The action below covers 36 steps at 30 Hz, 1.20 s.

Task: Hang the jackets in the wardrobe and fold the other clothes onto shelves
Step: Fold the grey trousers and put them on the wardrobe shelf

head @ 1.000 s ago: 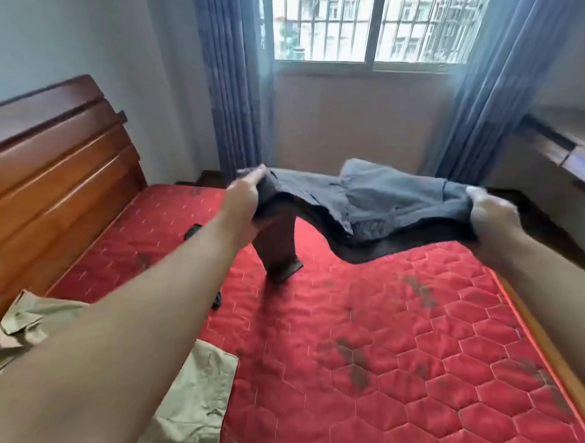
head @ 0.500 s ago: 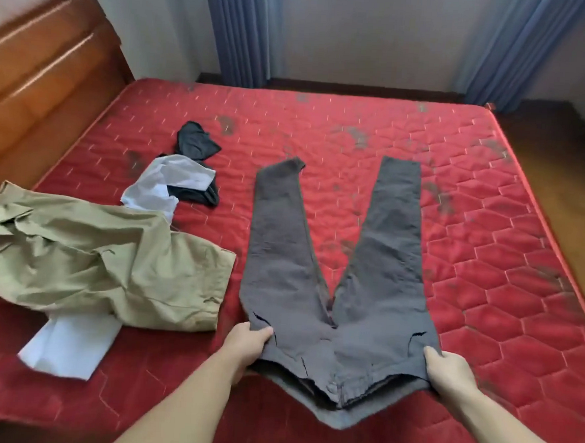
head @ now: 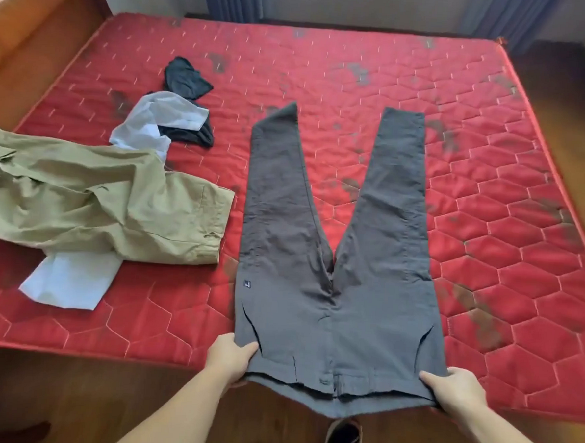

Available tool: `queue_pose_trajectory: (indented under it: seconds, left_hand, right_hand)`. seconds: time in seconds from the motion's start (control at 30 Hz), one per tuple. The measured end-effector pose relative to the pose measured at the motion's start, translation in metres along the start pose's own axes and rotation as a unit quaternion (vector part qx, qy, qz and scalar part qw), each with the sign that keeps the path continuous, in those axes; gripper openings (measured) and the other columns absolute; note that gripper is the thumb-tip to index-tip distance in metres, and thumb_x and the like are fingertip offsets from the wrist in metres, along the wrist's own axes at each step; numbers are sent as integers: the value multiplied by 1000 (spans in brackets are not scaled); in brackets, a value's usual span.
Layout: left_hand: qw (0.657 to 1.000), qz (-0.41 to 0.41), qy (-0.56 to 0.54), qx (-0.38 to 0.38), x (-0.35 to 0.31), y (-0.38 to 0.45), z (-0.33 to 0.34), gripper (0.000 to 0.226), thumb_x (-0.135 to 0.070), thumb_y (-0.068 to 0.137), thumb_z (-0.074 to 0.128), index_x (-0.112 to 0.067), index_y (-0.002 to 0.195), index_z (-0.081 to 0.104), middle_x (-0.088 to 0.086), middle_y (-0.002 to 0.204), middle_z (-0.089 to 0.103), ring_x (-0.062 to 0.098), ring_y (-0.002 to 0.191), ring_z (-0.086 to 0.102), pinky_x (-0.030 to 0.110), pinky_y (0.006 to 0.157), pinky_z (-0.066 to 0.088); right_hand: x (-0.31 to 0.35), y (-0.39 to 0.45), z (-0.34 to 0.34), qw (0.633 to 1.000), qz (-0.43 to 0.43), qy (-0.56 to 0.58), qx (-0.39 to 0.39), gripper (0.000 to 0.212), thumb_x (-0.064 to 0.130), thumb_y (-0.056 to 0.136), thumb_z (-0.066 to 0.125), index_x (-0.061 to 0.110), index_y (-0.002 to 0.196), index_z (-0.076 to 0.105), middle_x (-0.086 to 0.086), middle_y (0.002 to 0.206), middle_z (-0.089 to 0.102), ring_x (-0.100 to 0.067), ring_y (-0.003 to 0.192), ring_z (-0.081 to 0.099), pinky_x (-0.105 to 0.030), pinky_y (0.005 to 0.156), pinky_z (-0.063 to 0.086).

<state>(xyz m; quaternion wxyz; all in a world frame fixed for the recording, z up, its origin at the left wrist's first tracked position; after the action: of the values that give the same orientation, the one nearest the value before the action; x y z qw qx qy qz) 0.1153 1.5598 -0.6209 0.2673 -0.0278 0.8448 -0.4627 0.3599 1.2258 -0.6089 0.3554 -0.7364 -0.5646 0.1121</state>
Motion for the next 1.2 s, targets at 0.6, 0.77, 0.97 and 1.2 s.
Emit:
queue_pose_trajectory:
  seconds: [0.6, 0.77, 0.97, 1.2]
  left_hand:
    - [972, 90, -215, 29, -26, -28, -13, 34, 0, 92, 43, -13, 92, 74, 9, 102, 69, 20, 87, 62, 23, 57, 51]
    - [961, 108, -229, 112, -54, -27, -8, 69, 17, 67, 36, -16, 122, 64, 7, 112, 66, 14, 96, 63, 27, 66, 47]
    - [970, 197, -103, -95, -88, -17, -23, 19, -6, 82, 74, -22, 91, 73, 2, 86, 72, 18, 81, 64, 29, 74, 50]
    - [964, 236, -110, -49, -156, 19, -22, 22, -2, 83, 70, -23, 78, 69, -2, 80, 68, 14, 77, 58, 20, 69, 44]
  right_hand:
    - [36, -29, -19, 954, -100, 281, 23, 8, 5, 87, 66, 9, 85, 72, -9, 91, 69, -20, 80, 62, -30, 71, 51]
    - [53, -12, -36, 897, -36, 425, 116, 25, 6, 95, 42, 4, 94, 68, -16, 97, 64, -23, 77, 66, -31, 57, 56]
    - [68, 12, -45, 903, -84, 387, 165, 39, -10, 92, 36, 6, 113, 65, -11, 108, 70, -21, 104, 63, -39, 79, 52]
    - [121, 36, -72, 960, -184, 211, 23, 19, 2, 77, 70, 20, 80, 72, -6, 77, 70, -28, 74, 64, -57, 84, 55]
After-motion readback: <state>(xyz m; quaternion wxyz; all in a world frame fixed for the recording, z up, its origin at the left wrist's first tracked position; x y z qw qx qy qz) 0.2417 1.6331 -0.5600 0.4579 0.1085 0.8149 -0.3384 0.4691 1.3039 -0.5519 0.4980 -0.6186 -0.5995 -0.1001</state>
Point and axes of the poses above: each hand's wrist, its own y-axis towards the middle knuckle, its own z-axis out of the palm, x = y × z, the point moved 6 cm from there along y, towards the middle knuckle
